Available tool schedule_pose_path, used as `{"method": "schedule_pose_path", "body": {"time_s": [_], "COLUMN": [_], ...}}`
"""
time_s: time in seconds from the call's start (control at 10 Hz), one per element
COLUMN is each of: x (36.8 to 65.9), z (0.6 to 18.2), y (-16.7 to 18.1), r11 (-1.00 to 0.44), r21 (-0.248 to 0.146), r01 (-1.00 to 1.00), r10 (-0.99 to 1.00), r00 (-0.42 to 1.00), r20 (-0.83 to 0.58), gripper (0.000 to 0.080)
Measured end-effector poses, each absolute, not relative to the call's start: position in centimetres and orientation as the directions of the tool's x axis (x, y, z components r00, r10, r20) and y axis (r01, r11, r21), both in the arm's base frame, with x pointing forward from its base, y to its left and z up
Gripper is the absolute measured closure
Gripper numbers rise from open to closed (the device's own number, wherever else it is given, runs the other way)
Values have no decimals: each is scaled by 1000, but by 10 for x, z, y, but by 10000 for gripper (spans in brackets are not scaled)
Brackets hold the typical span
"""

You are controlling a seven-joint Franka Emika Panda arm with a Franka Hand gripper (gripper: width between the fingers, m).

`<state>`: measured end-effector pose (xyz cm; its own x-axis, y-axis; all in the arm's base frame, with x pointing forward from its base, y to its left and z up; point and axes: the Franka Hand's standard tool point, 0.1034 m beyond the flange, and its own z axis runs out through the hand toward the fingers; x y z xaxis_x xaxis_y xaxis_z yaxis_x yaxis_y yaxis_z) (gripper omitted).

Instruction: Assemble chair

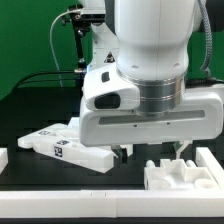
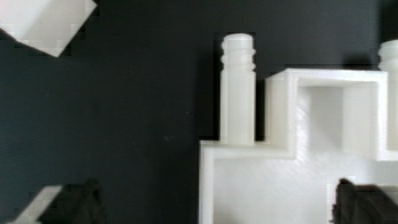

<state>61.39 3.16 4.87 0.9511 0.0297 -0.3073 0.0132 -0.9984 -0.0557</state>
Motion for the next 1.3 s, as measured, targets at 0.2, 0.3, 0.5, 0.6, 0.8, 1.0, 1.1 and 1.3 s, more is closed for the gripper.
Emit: {"method": "schedule_pose_path", "body": {"time_s": [0.2,0.3,0.5,0.6,0.8,1.0,1.1,1.3], "x": [615,606,595,596,595,591,580,565], "z": [58,65,83,81,79,76,75,74], "y": [35,35,40,39,39,54,76,88], "r11": [-988,-984,-993,-992,-992,-993,-991,-985], "r21": [-68,-77,-64,-67,-67,-61,-63,-73], "r01": [139,158,95,108,107,99,122,154], "r10": [152,173,109,123,122,112,134,169], "r00": [949,946,951,950,949,955,956,938], "r20": [-274,-272,-290,-287,-291,-275,-261,-304], "gripper": [150,150,150,150,150,150,150,150]}}
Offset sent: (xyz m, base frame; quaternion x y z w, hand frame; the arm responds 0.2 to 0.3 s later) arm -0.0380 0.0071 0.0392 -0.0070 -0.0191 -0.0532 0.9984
